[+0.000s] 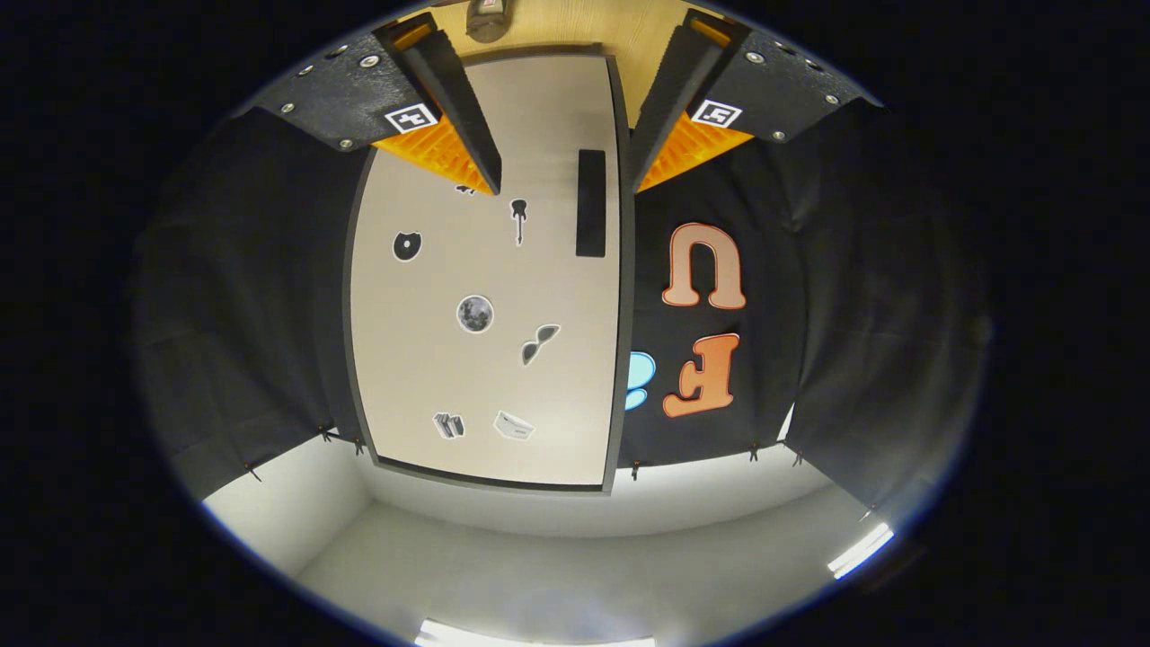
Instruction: Open the shoe cabinet door, grab the shoes and put them into the shoe cabinet, then close the shoe cabinet door.
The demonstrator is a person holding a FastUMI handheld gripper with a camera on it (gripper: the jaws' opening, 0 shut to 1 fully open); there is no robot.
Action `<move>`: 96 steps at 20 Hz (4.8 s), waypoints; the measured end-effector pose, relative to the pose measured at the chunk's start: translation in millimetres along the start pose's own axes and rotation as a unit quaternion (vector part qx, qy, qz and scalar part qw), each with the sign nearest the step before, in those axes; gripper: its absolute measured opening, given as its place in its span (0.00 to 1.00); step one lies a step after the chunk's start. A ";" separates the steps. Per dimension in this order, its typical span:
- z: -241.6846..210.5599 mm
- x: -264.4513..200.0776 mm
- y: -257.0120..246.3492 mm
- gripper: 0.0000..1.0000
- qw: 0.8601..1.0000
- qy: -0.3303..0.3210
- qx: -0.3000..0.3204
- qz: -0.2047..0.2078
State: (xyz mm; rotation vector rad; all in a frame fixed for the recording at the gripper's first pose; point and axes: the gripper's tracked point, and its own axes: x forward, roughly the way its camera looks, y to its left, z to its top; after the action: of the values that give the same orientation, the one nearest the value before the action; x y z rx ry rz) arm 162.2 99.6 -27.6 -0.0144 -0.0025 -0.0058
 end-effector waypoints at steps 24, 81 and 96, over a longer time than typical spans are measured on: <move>-56.5 140.3 33.2 0.45 0.999 0.039 -0.010 0.011; -67.2 -29.0 -189.3 0.17 0.997 0.056 0.048 -0.032; -71.9 -55.3 -287.3 0.10 0.990 0.057 0.020 -0.127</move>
State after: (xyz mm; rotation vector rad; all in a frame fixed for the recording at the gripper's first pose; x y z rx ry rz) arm 105.4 -188.4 -95.5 0.0260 0.1097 -0.2623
